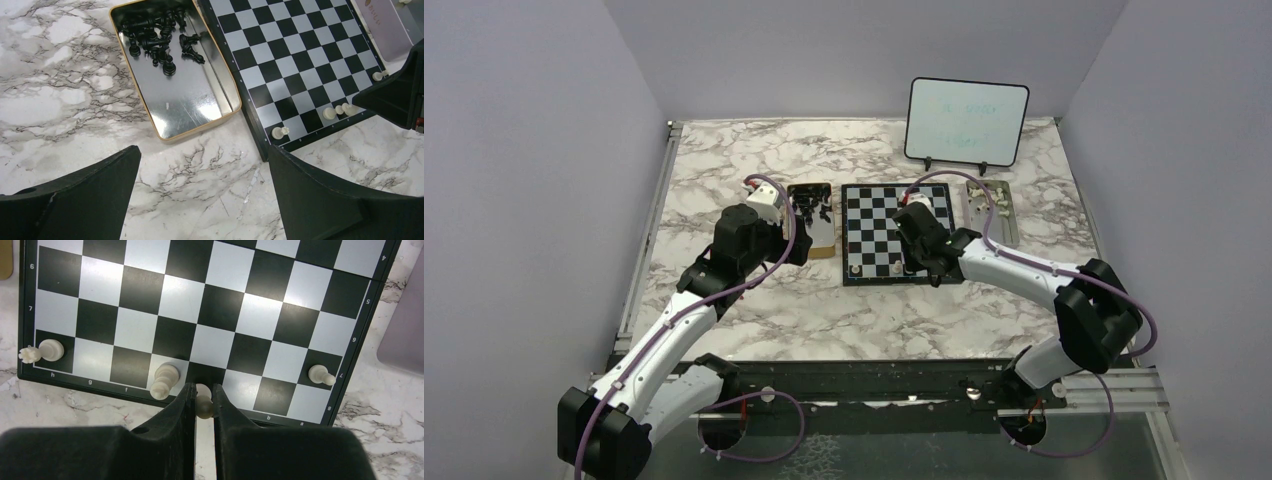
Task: Set up the chess pieces on the board
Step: Place the chess piece on the chessboard.
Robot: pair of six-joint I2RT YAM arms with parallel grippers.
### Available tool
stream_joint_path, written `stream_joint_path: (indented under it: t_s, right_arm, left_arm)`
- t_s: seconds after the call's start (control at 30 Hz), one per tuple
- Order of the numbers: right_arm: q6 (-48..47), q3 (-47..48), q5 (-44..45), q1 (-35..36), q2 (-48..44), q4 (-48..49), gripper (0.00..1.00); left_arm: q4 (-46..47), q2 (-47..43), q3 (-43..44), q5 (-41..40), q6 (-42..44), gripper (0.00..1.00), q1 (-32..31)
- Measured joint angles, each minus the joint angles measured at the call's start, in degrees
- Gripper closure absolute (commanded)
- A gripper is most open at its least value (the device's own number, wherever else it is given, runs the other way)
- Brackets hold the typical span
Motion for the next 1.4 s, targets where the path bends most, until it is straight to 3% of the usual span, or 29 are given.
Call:
stream_joint_path:
  t_s: [0.37,0.87,1.4]
  right_arm:
    - [0.11,0.31,1.68,0.13,2.03,1.01,0.87]
    - [0.68,0.68,2.03,0.22,3.17,1.29,0.75]
    - [1.16,2.45,1.97,0.24,3.76,0.55,0.70]
  left_arm:
    - [0.00,0.00,-0.15,0.02,0.20,0.01,0.00]
    - [0.00,0.00,-0.15,0.02,0.46,0.01,0.00]
    - [0.00,0.00,-0.15,0.00,0.87,0.01,0.00]
